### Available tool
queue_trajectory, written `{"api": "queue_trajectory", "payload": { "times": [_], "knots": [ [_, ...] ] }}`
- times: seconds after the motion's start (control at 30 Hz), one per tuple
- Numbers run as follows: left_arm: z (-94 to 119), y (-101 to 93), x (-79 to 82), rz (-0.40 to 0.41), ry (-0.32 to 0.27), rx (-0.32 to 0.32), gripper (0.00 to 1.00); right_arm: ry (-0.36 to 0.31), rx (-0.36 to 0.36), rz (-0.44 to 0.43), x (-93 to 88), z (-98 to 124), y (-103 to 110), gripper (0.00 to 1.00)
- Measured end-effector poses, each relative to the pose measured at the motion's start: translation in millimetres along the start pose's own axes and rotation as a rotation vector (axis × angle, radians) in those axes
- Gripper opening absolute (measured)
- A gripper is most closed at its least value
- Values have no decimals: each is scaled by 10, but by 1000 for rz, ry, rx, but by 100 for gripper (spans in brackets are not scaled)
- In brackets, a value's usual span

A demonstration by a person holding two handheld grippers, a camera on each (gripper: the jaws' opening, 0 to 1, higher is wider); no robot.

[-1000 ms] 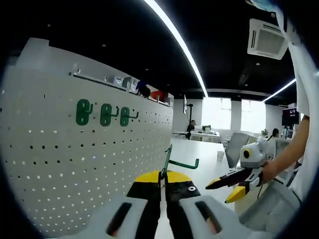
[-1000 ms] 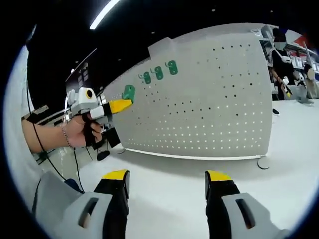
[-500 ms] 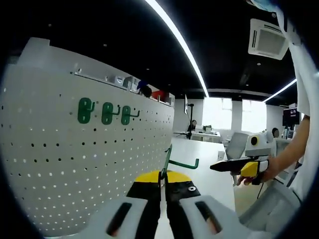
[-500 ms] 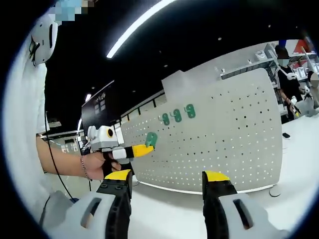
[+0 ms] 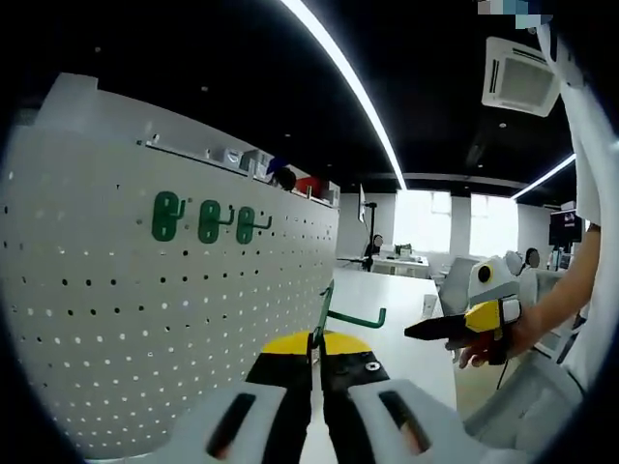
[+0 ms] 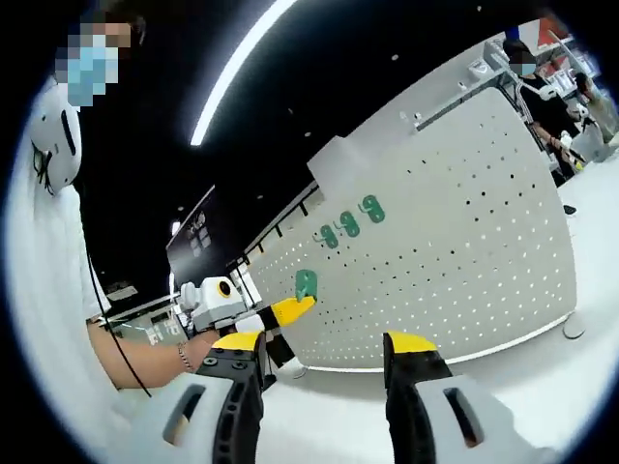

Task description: Insert the hook assembly into the mounting plate slot until the hook locks in place.

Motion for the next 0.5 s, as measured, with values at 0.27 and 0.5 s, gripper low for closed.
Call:
{"api": "queue_trajectory", "payload": {
  "times": [0.27,0.5],
  "knots": [
    [10,-10,10,-1,-5,1,1,-15,23,-3,27,-137,67,43],
    [17,-31,6,1,-5,3,1,-32,42,-16,64,-272,120,41]
  ]
}}
Point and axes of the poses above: the point that each gripper's makers call its tool centre point, and the gripper's own axes: z roughly backward along the fingers, y roughly to its left, x roughly out of its top, the point moved 1 cm from there along z, roughly backward along the fingers, and after that the axes turned 2 degrees about -y, right-handed, at the moved point
